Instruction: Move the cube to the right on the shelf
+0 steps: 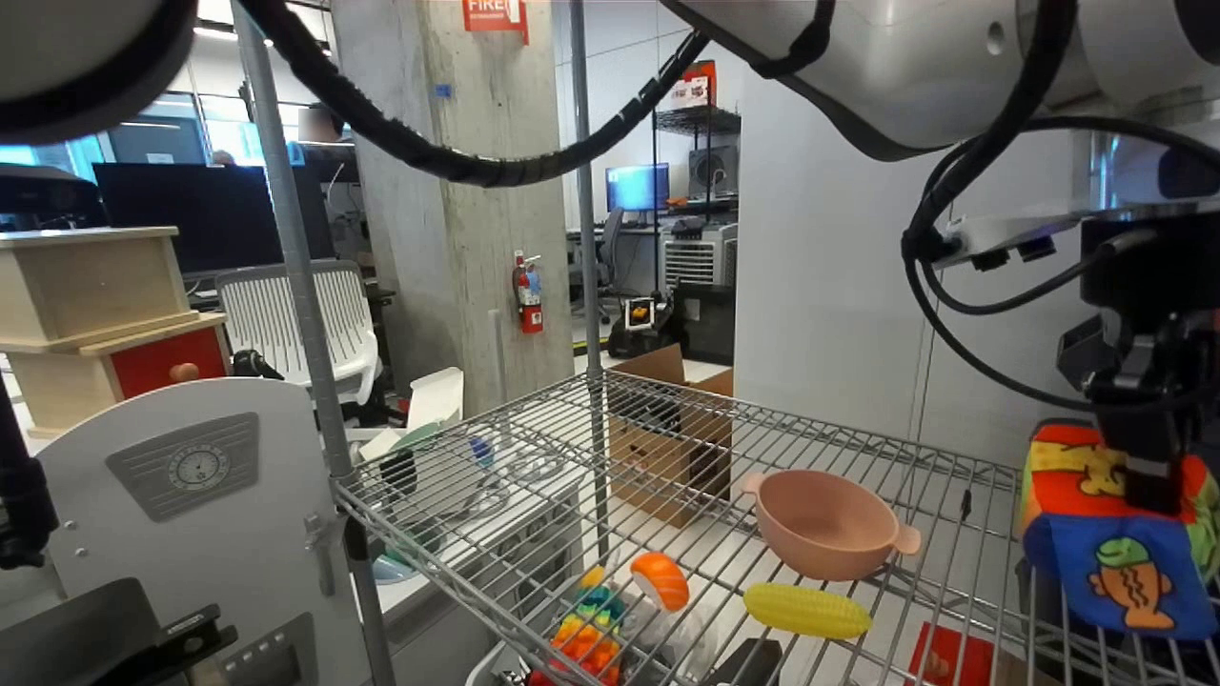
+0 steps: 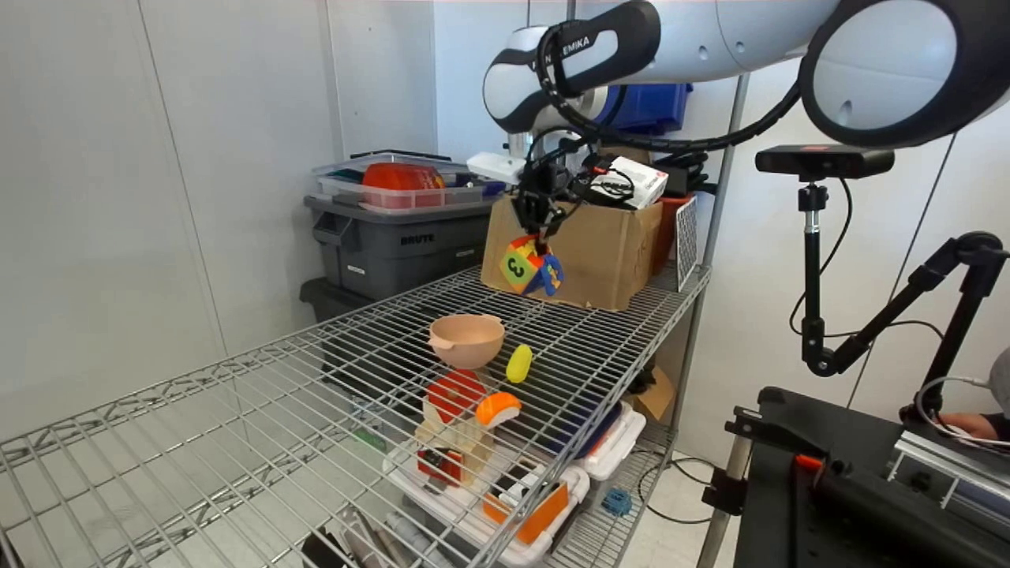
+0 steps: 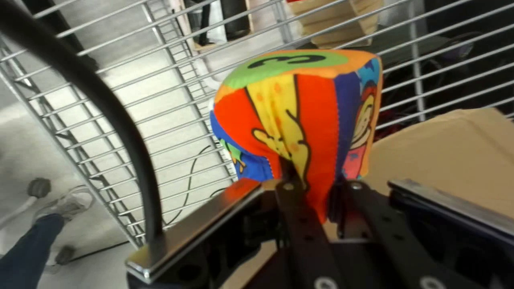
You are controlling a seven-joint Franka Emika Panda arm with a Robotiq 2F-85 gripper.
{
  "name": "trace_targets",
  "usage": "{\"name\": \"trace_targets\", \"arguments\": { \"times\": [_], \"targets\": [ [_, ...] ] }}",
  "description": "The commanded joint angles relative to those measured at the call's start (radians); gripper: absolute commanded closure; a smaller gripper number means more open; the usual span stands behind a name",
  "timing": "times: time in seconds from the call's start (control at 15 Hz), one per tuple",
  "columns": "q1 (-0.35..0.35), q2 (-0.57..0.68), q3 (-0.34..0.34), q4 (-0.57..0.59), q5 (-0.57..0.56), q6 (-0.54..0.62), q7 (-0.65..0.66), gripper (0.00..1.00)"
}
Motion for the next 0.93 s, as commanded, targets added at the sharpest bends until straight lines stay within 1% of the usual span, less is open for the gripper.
{"name": "trace_targets", "arguments": {
  "times": [0.0,0.2,0.47,0.53,0.6,0.8,0.87],
  "targets": [
    [-0.034,0.046,0.028,0.043,0.013,-0.103,0.021,0.95],
    [-0.052,0.075,0.043,0.049,0.024,-0.14,0.027,0.95],
    [-0.06,0.104,0.058,0.052,0.035,-0.15,0.029,0.95],
    [-0.061,0.106,0.061,0.048,0.037,-0.149,0.028,0.73],
    [-0.062,0.104,0.066,0.041,0.039,-0.144,0.026,0.56],
    [-0.063,0.085,0.072,0.011,0.045,-0.114,0.024,0.36],
    [-0.065,0.084,0.076,0.013,0.049,-0.11,0.022,0.27]
  ]
}}
